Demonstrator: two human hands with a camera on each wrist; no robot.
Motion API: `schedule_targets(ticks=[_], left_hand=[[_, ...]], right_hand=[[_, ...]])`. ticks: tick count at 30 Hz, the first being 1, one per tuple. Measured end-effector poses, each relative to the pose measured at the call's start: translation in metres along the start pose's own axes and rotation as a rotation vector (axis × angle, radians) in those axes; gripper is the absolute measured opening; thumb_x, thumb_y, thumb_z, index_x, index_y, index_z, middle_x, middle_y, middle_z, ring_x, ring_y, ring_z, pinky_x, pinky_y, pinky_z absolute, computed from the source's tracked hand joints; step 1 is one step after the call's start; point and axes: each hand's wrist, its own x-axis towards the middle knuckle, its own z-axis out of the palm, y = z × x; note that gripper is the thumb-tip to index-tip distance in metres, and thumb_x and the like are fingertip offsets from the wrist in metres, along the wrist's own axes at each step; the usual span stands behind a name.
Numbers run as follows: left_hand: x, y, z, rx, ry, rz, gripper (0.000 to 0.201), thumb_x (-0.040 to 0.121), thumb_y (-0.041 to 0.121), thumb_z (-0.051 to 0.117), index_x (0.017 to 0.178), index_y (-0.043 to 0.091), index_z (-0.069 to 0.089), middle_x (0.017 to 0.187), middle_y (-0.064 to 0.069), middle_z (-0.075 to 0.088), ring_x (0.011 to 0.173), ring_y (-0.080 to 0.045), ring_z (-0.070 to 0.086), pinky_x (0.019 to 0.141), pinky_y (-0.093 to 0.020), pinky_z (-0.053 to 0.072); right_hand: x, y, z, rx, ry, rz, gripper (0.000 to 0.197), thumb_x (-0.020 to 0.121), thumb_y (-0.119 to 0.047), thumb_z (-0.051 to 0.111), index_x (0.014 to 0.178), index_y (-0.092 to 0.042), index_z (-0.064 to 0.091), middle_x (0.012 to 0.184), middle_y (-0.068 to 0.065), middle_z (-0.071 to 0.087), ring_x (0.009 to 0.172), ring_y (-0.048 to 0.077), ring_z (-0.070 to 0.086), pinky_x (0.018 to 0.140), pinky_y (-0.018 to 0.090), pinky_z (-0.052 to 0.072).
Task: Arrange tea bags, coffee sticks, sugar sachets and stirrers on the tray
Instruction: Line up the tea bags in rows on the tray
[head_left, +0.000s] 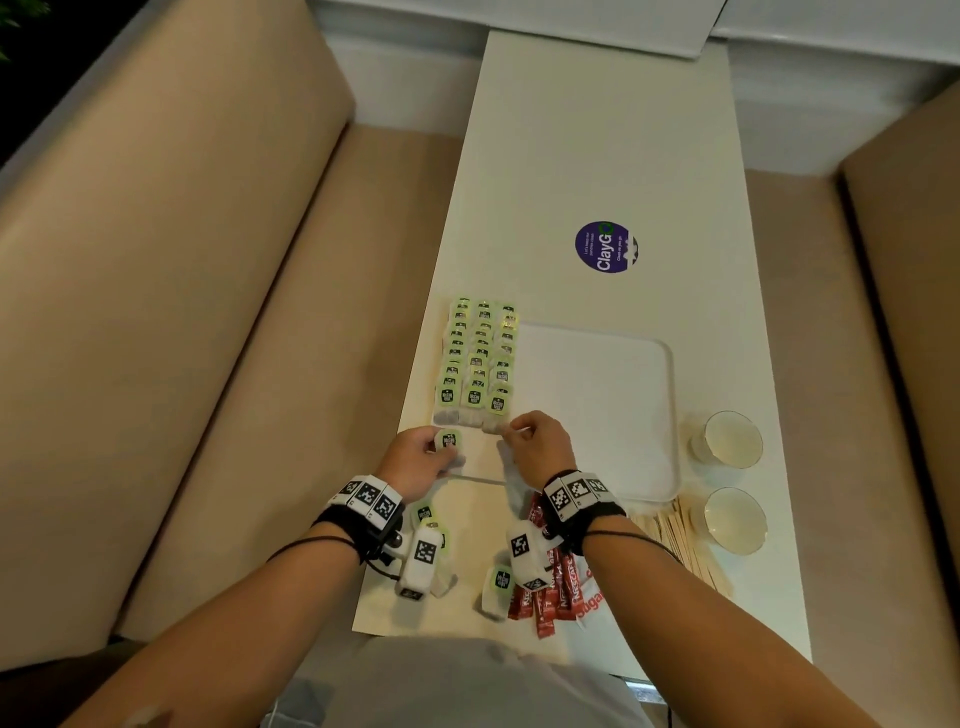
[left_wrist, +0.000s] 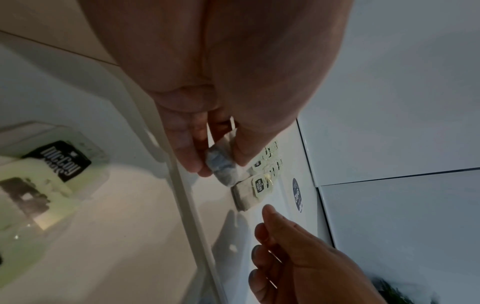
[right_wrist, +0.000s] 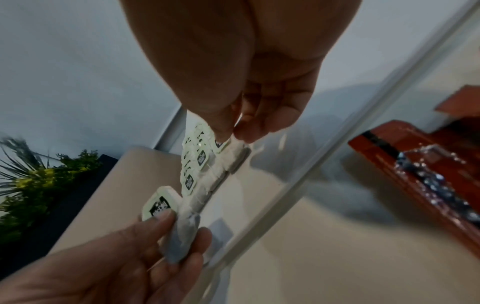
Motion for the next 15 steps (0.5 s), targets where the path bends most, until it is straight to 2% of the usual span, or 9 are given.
schedule_targets(ticks=[1,3,4,6,8,10,12,15], left_hand=[[0.0,0.0,-0.001,0.02,0.002,0.014,0.008,0.093,0.007,0.068,0.094,0.015,0.071,0.081,-0.002,0.075,0.08,-0.017,0.071,0.087,-0.043,0.059],[0.0,0.002,-0.002,0.058,-0.005,0.05,0.016,0.091,0.008,0.07,0.095,0.023,0.072,0.089,-0.007,0.076,0.082,-0.02,0.07,0.088,-0.045,0.057],[0.0,0.003,-0.002,0.081,-0.008,0.072,0.018,0.091,0.008,0.071,0.094,0.026,0.072,0.09,-0.006,0.076,0.084,-0.021,0.07,0.088,-0.043,0.056],[-0.001,0.006,-0.004,0.099,-0.01,0.088,0.017,0.09,0.009,0.071,0.092,0.026,0.072,0.09,-0.004,0.074,0.086,-0.021,0.068,0.089,-0.041,0.056],[-0.002,0.009,-0.005,0.06,-0.028,0.071,0.012,0.09,0.008,0.072,0.092,0.02,0.073,0.094,-0.009,0.074,0.092,-0.026,0.071,0.092,-0.043,0.058],[-0.003,0.012,-0.007,0.059,-0.04,0.071,0.01,0.091,0.007,0.071,0.093,0.017,0.072,0.094,-0.01,0.072,0.088,-0.025,0.07,0.092,-0.044,0.058],[-0.004,0.015,-0.008,0.092,-0.037,0.101,0.011,0.092,0.007,0.07,0.09,0.019,0.071,0.088,-0.006,0.069,0.079,-0.018,0.064,0.084,-0.04,0.056],[-0.005,0.016,-0.011,0.122,-0.017,0.137,0.019,0.09,0.006,0.072,0.086,0.025,0.069,0.081,-0.001,0.069,0.07,-0.011,0.059,0.07,-0.027,0.048]], right_hand=[[-0.003,0.002,0.002,0.02,-0.059,-0.031,0.01,0.095,-0.029,0.068,0.094,-0.019,0.07,0.084,-0.006,0.066,0.078,0.012,0.061,0.078,0.032,0.054],[-0.009,0.002,0.006,0.058,-0.202,-0.075,0.011,0.096,-0.025,0.069,0.095,-0.016,0.075,0.081,-0.002,0.07,0.071,0.014,0.062,0.077,0.036,0.058],[-0.011,0.001,0.008,0.063,-0.261,-0.09,0.011,0.095,-0.023,0.069,0.097,-0.014,0.076,0.084,0.0,0.071,0.069,0.015,0.062,0.075,0.035,0.059],[-0.012,0.0,0.014,0.028,-0.322,-0.131,0.014,0.096,-0.024,0.069,0.103,-0.013,0.076,0.087,0.003,0.073,0.066,0.013,0.062,0.066,0.026,0.057],[-0.013,0.0,0.019,-0.028,-0.344,-0.181,0.017,0.097,-0.027,0.068,0.104,-0.014,0.077,0.084,0.002,0.073,0.061,0.01,0.061,0.062,0.02,0.052],[-0.013,-0.002,0.023,-0.036,-0.348,-0.205,0.018,0.097,-0.029,0.067,0.101,-0.014,0.077,0.079,0.0,0.071,0.056,0.008,0.058,0.06,0.019,0.05],[-0.014,-0.005,0.027,-0.029,-0.333,-0.219,0.023,0.097,-0.034,0.067,0.096,-0.012,0.076,0.075,0.0,0.069,0.053,0.007,0.056,0.058,0.02,0.049],[-0.014,-0.009,0.031,-0.052,-0.312,-0.236,0.03,0.096,-0.04,0.067,0.087,-0.012,0.074,0.069,0.001,0.066,0.053,0.008,0.054,0.058,0.021,0.047]])
